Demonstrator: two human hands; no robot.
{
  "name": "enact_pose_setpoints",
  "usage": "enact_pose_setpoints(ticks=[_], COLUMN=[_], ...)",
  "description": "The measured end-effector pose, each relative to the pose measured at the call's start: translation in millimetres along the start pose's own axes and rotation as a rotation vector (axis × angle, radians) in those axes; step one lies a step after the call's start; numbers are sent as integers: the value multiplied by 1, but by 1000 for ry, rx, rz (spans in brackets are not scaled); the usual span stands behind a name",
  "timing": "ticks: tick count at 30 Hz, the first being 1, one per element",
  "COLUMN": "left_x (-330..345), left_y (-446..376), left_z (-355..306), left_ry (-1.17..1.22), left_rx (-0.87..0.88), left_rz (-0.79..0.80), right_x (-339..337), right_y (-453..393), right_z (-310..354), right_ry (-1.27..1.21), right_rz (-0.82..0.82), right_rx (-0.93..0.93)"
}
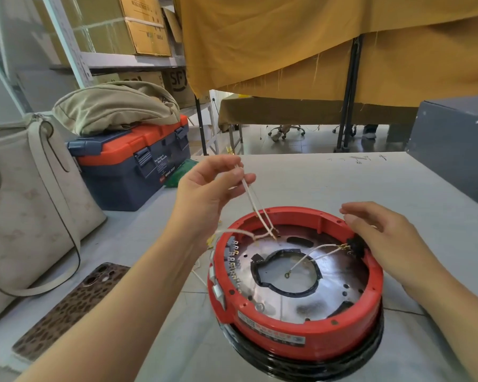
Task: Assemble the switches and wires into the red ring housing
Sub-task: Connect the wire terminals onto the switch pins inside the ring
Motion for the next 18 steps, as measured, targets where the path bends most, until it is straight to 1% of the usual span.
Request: enact_pose_setpoints(ticks=[3,7,10,12,15,18], left_x=[11,21,26,27,25,25], left_y=[0,0,-1,-3,-4,-5], left_z=[11,26,33,36,40,43], left_ry=[77,180,249,276,289,308], left_rx=[-46,-137,-183,-204,-233,-251], left_rz=[96,164,164,152,136,121], right_x=[-3,1,3,2,0,-4], right_y=[3,7,8,9,9,9], right_z=[13,23,22,23,25,27], right_ry=[-95,-155,-209,-307,-464,-526], right_rz=[18,121,172,189,172,172], right_rx=[-82,-136,-107,-83,-61,-86])
Point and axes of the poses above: each hand's wrist, its own y-axis away from the middle knuckle, its own x-axis out of the palm, z = x × y, the point moved 1 cm from there along -y, towards the middle knuckle, and after that the axes turned 13 degrees about -x, right-handed, at the moved point
